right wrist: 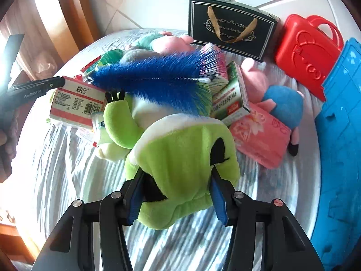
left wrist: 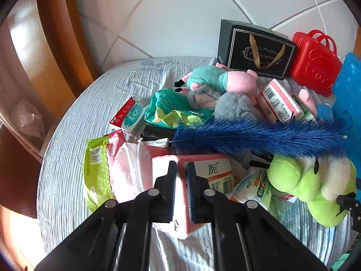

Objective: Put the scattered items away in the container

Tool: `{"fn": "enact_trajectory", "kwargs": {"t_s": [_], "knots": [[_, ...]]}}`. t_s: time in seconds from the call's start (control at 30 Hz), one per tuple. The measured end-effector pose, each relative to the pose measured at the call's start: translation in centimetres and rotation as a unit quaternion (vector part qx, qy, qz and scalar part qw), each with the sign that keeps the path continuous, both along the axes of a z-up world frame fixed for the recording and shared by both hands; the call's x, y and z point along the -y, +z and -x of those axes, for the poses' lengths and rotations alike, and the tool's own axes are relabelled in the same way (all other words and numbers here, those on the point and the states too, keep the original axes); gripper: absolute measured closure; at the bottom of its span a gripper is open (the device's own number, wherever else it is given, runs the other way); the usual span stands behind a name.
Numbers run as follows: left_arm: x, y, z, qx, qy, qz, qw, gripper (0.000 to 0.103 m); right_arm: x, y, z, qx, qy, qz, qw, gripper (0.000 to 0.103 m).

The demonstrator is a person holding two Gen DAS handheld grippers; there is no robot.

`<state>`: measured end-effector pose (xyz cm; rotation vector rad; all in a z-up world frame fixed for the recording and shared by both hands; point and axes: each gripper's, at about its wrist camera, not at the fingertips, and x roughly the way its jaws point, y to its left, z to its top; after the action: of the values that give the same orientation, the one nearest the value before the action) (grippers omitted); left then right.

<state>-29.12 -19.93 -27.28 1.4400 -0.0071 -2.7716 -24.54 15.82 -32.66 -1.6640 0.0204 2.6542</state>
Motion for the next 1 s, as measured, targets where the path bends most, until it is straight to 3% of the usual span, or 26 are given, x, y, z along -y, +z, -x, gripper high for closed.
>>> {"fn": "enact_trajectory", "kwargs": {"t_s": [0.27, 0.33, 0.4, 0.57, 0.63, 0.7, 0.73, 0.83, 0.9, 0.93, 1.0], "knots": [[0.7, -1.1, -3.1, 0.021, 0.009, -0.029, 0.9993, 0.099, -2.2, 0.3, -5.4, 0.012, -0.021, 0.002, 1.0, 0.052], [0.4, -1.6, -2.7, 0.028, -0.005, -0.007, 0.9996, 0.085, -2.4, -0.5, -6.0, 0.023, -0.021, 0.005, 1.0, 0.052], [0.2, -1.9, -2.1, 0.03, -0.028, 0.008, 0.9991, 0.045, -2.5, -1.5, -6.4, 0.035, -0.021, 0.005, 0.999, 0.052], [-0.3, -1.4, 0.7, 0.026, -0.093, 0.055, 0.9938, 0.022, -2.8, -4.2, -6.7, 0.058, -0.027, 0.005, 0.998, 0.052], [-1.1, -1.9, 2.0, 0.04, -0.145, 0.085, 0.985, 0.022, -3.1, -5.2, -6.7, 0.066, -0.033, 0.005, 0.997, 0.051], [-2.2, -2.5, 2.8, 0.055, -0.215, 0.119, 0.9677, 0.022, -3.2, -5.6, -6.8, 0.066, -0.035, 0.007, 0.997, 0.05], [-2.9, -2.9, 2.9, 0.064, -0.256, 0.138, 0.9545, 0.022, -3.2, -5.6, -6.7, 0.066, -0.035, 0.007, 0.997, 0.05], [-4.9, -4.5, 2.3, 0.084, -0.378, 0.223, 0.8949, 0.022, -3.3, -5.7, -6.7, 0.068, -0.035, 0.006, 0.997, 0.048], [-5.6, -5.5, 2.1, 0.101, -0.432, 0.252, 0.8602, 0.018, -3.3, -5.9, -6.7, 0.07, -0.037, 0.007, 0.997, 0.047], [-5.8, -5.9, 2.2, 0.103, -0.449, 0.261, 0.8481, 0.015, -3.3, -6.0, -6.7, 0.071, -0.039, 0.007, 0.997, 0.046], [-6.2, -6.5, 2.7, 0.106, -0.469, 0.27, 0.8343, 0.007, -3.2, -6.1, -6.7, 0.072, -0.04, 0.007, 0.997, 0.045]]}}
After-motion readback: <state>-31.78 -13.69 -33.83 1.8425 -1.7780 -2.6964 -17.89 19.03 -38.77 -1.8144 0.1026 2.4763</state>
